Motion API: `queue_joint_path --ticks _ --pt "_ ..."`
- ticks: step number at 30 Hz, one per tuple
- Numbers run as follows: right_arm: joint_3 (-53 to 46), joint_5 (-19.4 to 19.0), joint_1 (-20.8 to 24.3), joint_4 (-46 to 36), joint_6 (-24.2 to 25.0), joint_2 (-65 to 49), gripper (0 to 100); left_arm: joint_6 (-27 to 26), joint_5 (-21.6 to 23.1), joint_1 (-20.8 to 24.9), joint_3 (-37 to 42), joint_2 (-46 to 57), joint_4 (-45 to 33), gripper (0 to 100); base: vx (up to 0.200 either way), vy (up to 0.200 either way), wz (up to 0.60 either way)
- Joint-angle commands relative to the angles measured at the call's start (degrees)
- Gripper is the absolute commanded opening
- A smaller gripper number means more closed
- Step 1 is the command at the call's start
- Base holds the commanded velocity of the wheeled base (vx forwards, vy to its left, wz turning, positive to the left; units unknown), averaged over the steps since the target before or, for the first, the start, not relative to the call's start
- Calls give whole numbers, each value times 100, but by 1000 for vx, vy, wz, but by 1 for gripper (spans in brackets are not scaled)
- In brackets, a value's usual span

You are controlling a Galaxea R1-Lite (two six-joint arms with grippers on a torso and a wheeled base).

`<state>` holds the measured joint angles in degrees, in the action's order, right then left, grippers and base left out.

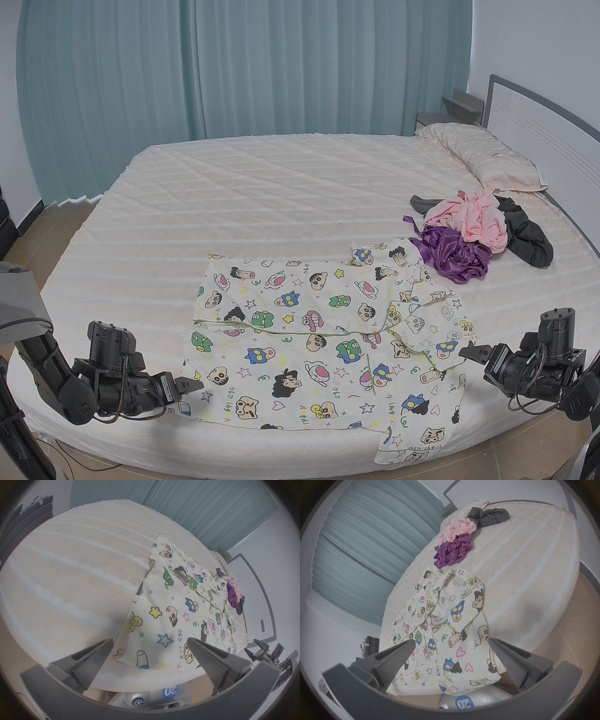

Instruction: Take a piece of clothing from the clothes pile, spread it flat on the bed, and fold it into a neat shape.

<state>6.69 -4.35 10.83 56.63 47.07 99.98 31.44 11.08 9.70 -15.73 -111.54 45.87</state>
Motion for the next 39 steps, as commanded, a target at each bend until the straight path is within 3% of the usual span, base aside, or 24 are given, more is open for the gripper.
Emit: queue_joint_path --ticks 1,4,5,14,15,17,26,39 --pt "-19 -4 16 -2 -5 4 100 -6 149 5 78 -263 124 100 0 0 0" --pt "-19 -13 34 -2 4 4 100 -15 166 23 114 -368 229 100 0 0 0" --pt "-19 -13 42 -2 4 -4 100 -24 158 32 114 -421 247 0 0 0 0" --pt "-28 -31 34 -2 4 4 100 -50 -62 32 395 -430 255 0 0 0 0" --pt "-28 -31 42 -2 4 4 100 -542 -194 5 694 -350 255 0 0 0 0" --pt "-28 -31 42 -2 4 4 100 -736 -238 -4 817 -307 247 0 0 0 0" --pt "-54 -22 42 -2 -5 -4 100 -780 -510 -12 966 -263 229 0 0 0 0" --pt "-54 -13 42 -2 -13 13 100 -929 -528 -4 1107 -280 238 0 0 0 0"
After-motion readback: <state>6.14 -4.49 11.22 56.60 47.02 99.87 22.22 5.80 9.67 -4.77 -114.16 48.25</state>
